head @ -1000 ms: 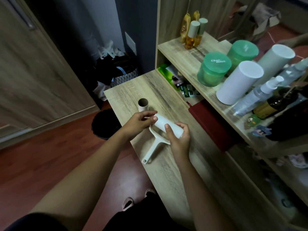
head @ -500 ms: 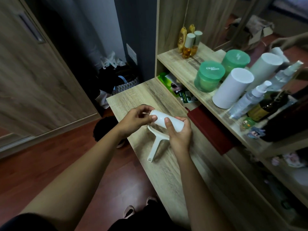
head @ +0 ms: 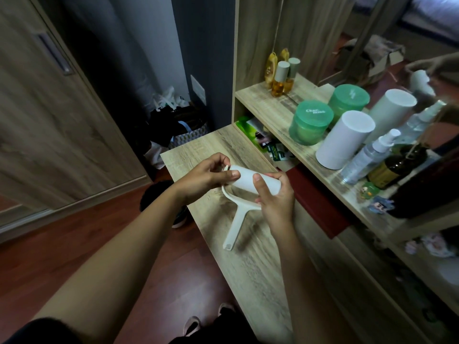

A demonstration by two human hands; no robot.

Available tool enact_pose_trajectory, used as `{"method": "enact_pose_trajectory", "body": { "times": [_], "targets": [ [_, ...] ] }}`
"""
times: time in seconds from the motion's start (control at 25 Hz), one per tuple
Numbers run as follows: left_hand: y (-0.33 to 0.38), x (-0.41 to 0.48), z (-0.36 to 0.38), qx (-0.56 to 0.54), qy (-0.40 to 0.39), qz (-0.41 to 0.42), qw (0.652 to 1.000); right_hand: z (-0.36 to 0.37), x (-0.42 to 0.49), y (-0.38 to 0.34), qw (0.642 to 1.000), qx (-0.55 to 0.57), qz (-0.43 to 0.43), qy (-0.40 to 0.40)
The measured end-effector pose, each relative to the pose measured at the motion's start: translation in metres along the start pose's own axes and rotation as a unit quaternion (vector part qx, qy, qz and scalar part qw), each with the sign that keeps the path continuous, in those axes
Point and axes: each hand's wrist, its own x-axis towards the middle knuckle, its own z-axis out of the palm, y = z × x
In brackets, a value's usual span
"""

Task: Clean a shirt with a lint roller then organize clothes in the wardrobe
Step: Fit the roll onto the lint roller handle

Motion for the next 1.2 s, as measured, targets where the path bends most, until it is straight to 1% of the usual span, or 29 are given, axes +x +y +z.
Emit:
{"method": "enact_pose_trajectory", "body": {
  "times": [0.12,0.24,0.32,0.4,0.52,0.64,0.84,0.96,1.12,1.2],
  "targets": [
    [0.0,0.002,0.007,-0.017,0.011,0.013,1.0,-0.003,0.003,-0.005,1.0,-0.005,-0.008,0.011],
    [-0.002,0.004,0.02,-0.019,0.064,0.045,0.997,-0.008,0.004,-0.007,0.999,-0.007,-0.021,0.024],
    [-0.003,0.004,0.03,-0.011,0.087,0.045,0.995,-0.012,0.004,-0.009,0.999,-0.01,-0.031,0.032],
    [-0.005,0.004,0.037,0.004,0.087,0.03,0.996,-0.014,0.003,-0.009,0.999,-0.015,-0.034,0.034],
    [-0.011,0.001,0.044,0.045,0.112,0.052,0.991,-0.014,0.0,-0.006,0.998,-0.021,-0.027,0.047],
    [-0.013,0.0,0.046,0.05,0.146,0.067,0.986,-0.012,-0.002,0.001,0.998,-0.022,-0.009,0.067],
    [-0.02,-0.004,0.05,0.045,0.218,0.06,0.973,-0.008,-0.005,0.002,0.997,-0.059,-0.024,0.047],
    [-0.018,-0.008,0.051,0.049,0.208,0.051,0.976,-0.01,-0.005,0.004,0.997,-0.067,-0.032,0.038],
    [-0.014,-0.009,0.053,0.086,0.192,0.002,0.978,-0.013,-0.002,0.006,0.993,-0.107,-0.044,-0.005],
    [-0.014,-0.01,0.053,0.072,0.177,-0.012,0.981,-0.013,-0.001,0.004,0.99,-0.127,-0.057,-0.02]
  ]
}}
